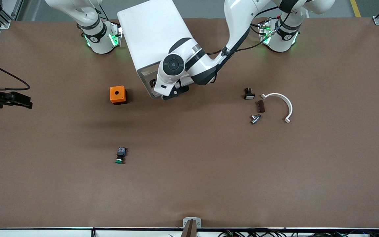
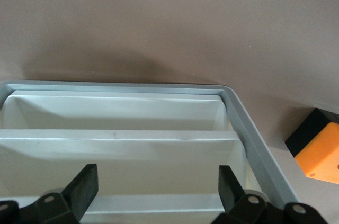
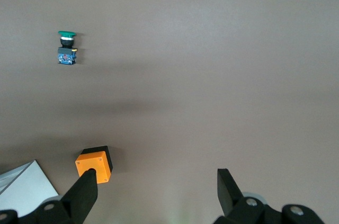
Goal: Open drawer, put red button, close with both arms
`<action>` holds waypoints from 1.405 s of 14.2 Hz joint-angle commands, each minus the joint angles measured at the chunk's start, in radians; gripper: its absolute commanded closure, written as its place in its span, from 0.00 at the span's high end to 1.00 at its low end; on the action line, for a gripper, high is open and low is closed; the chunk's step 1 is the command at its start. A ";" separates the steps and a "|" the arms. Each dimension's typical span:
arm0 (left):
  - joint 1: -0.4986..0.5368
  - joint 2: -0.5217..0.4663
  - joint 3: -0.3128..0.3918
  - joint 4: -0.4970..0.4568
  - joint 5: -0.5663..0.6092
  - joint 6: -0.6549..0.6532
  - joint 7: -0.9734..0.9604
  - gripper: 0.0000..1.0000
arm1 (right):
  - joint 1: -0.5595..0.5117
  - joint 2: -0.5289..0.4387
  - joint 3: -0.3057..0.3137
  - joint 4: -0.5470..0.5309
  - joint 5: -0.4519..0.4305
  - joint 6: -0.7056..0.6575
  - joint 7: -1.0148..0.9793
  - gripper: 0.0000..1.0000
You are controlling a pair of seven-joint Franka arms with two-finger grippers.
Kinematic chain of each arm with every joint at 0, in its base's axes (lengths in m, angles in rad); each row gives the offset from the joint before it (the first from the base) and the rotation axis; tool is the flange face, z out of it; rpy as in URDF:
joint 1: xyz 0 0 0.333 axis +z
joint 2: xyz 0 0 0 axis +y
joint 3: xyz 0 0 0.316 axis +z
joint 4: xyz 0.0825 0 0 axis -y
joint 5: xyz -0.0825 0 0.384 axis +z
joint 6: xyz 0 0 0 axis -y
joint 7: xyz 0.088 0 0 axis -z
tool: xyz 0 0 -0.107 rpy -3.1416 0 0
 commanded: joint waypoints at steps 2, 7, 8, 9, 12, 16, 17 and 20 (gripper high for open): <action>0.009 -0.001 -0.003 -0.004 -0.025 -0.006 0.000 1.00 | -0.014 -0.019 0.000 0.031 0.028 -0.095 0.011 1.00; 0.121 -0.055 0.009 0.010 0.005 -0.005 0.004 1.00 | -0.020 -0.076 -0.011 0.022 0.061 -0.111 0.015 1.00; 0.151 -0.090 0.011 0.015 0.014 -0.005 0.002 1.00 | -0.021 -0.088 -0.013 0.022 0.073 -0.111 0.015 1.00; 0.193 -0.122 0.009 0.016 0.018 -0.005 0.002 1.00 | -0.029 -0.091 -0.014 0.021 0.090 -0.115 0.015 1.00; 0.302 -0.236 0.009 0.016 0.025 -0.014 0.010 1.00 | -0.031 -0.109 -0.008 0.015 0.110 -0.123 0.014 1.00; 0.440 -0.371 0.009 0.016 0.200 -0.211 0.138 1.00 | -0.032 -0.151 -0.006 -0.038 0.104 -0.112 0.012 1.00; 0.475 -0.394 0.009 0.016 0.230 -0.261 0.201 1.00 | -0.032 -0.169 -0.008 -0.060 0.104 -0.103 0.012 1.00; 0.616 -0.477 0.009 0.015 0.246 -0.406 0.457 1.00 | -0.032 -0.240 -0.010 -0.158 0.096 -0.034 0.014 1.00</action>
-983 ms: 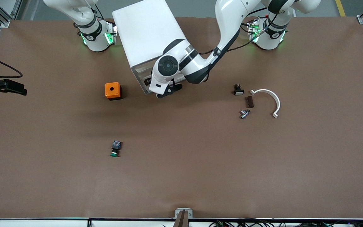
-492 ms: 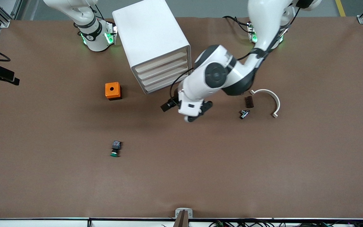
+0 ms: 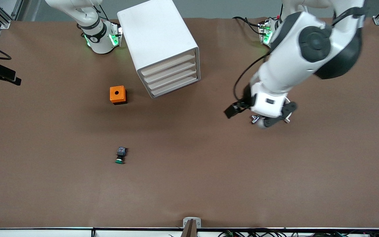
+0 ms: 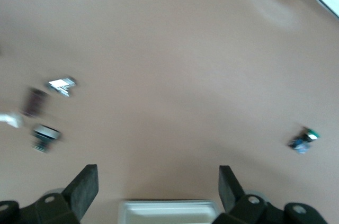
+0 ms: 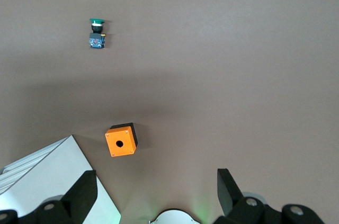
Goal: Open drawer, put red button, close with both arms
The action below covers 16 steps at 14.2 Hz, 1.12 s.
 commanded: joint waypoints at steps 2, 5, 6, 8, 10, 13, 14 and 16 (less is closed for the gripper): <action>0.178 -0.107 -0.008 -0.036 0.019 -0.134 0.326 1.00 | -0.014 -0.107 0.013 -0.129 -0.018 0.070 0.007 1.00; 0.308 -0.124 -0.009 -0.038 0.019 -0.182 0.547 1.00 | -0.031 -0.118 0.014 -0.135 -0.031 0.075 0.007 1.00; 0.343 -0.124 -0.009 -0.039 0.019 -0.188 0.605 1.00 | -0.037 -0.122 0.016 -0.143 -0.031 0.076 0.007 1.00; 0.393 -0.124 -0.008 -0.046 0.020 -0.192 0.669 1.00 | -0.038 -0.142 0.016 -0.167 -0.031 0.090 0.007 1.00; 0.440 -0.121 -0.009 -0.055 0.028 -0.206 0.757 1.00 | -0.041 -0.182 0.017 -0.224 -0.031 0.128 0.007 1.00; 0.367 -0.144 0.105 -0.110 0.028 -0.209 0.868 1.00 | -0.049 -0.207 0.021 -0.256 -0.031 0.145 0.005 1.00; 0.326 -0.156 0.160 -0.142 0.028 -0.205 0.889 1.00 | -0.049 -0.205 0.021 -0.252 -0.032 0.147 0.005 1.00; 0.298 -0.172 0.185 -0.183 0.028 -0.191 0.899 1.00 | -0.048 -0.205 0.019 -0.250 -0.043 0.150 0.005 1.00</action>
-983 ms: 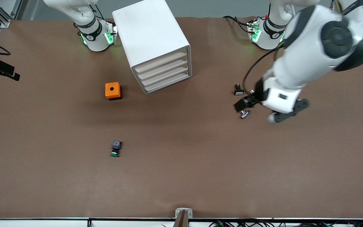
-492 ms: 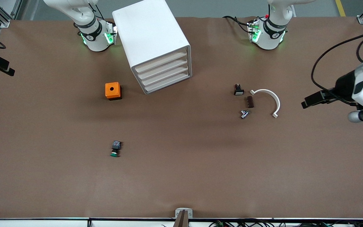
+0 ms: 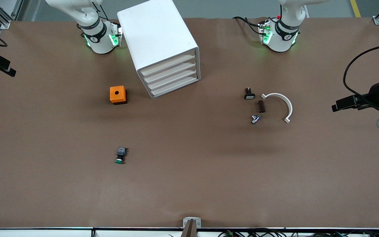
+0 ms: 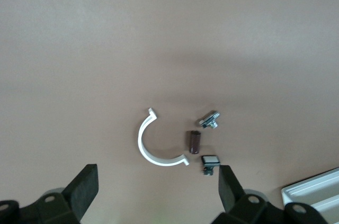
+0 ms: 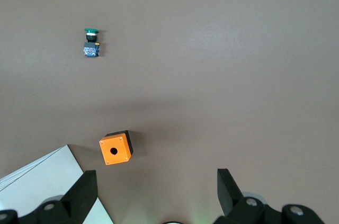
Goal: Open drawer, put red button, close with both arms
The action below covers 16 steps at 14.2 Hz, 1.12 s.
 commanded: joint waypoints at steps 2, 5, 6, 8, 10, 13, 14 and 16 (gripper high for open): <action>-0.093 -0.082 0.088 -0.148 0.027 0.066 0.022 1.00 | -0.021 -0.026 0.021 -0.029 -0.032 0.023 0.005 1.00; -0.101 -0.135 0.096 -0.267 0.033 0.172 0.022 1.00 | -0.013 -0.026 0.022 -0.029 -0.045 0.044 -0.010 1.00; -0.099 -0.145 0.096 -0.285 0.033 0.193 0.022 1.00 | -0.012 -0.026 0.022 -0.029 -0.045 0.044 -0.010 1.00; -0.096 -0.147 0.095 -0.275 0.050 0.204 0.022 1.00 | -0.004 -0.026 0.022 -0.029 -0.048 0.041 -0.025 1.00; -0.101 -0.142 0.093 -0.247 0.068 0.209 0.022 1.00 | -0.001 -0.026 0.024 -0.029 -0.068 0.044 -0.080 1.00; -0.098 -0.145 0.093 -0.200 0.073 0.207 0.022 1.00 | 0.002 -0.026 0.025 -0.028 -0.075 0.044 -0.084 1.00; -0.095 -0.168 0.095 -0.189 0.072 0.201 0.022 1.00 | 0.000 -0.025 0.024 -0.028 -0.075 0.044 -0.084 1.00; -0.093 -0.213 0.095 -0.193 0.070 0.188 0.022 1.00 | 0.000 -0.025 0.024 -0.029 -0.078 0.038 -0.073 1.00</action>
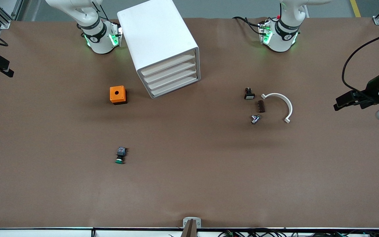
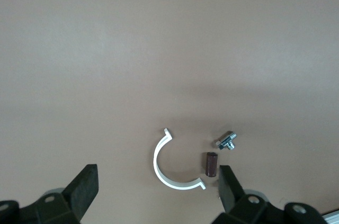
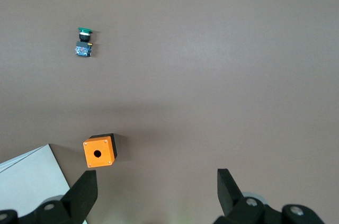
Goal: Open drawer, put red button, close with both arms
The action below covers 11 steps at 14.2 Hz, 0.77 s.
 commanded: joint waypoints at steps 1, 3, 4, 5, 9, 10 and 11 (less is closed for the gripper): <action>-0.005 -0.079 0.008 -0.009 0.018 -0.037 0.017 1.00 | 0.000 -0.023 0.007 -0.024 -0.023 -0.002 0.008 1.00; -0.006 -0.103 0.008 -0.034 0.020 -0.050 0.017 1.00 | 0.001 -0.024 0.007 -0.024 -0.023 -0.002 0.021 1.00; -0.006 -0.117 0.008 -0.049 0.020 -0.050 0.017 1.00 | 0.001 -0.024 0.007 -0.024 -0.023 -0.003 0.029 1.00; -0.006 -0.122 0.007 -0.051 0.020 -0.050 0.017 1.00 | 0.001 -0.024 0.009 -0.024 -0.020 -0.005 0.050 1.00; -0.012 -0.081 0.007 -0.013 0.021 -0.025 0.017 1.00 | 0.006 -0.024 0.011 -0.027 -0.007 -0.002 0.064 1.00; -0.014 -0.070 0.006 -0.008 0.021 -0.025 0.017 1.00 | 0.006 -0.024 0.011 -0.027 -0.006 -0.002 0.063 1.00; -0.014 -0.070 0.006 -0.008 0.023 -0.025 0.017 1.00 | 0.003 -0.023 0.009 -0.027 -0.001 0.000 0.057 1.00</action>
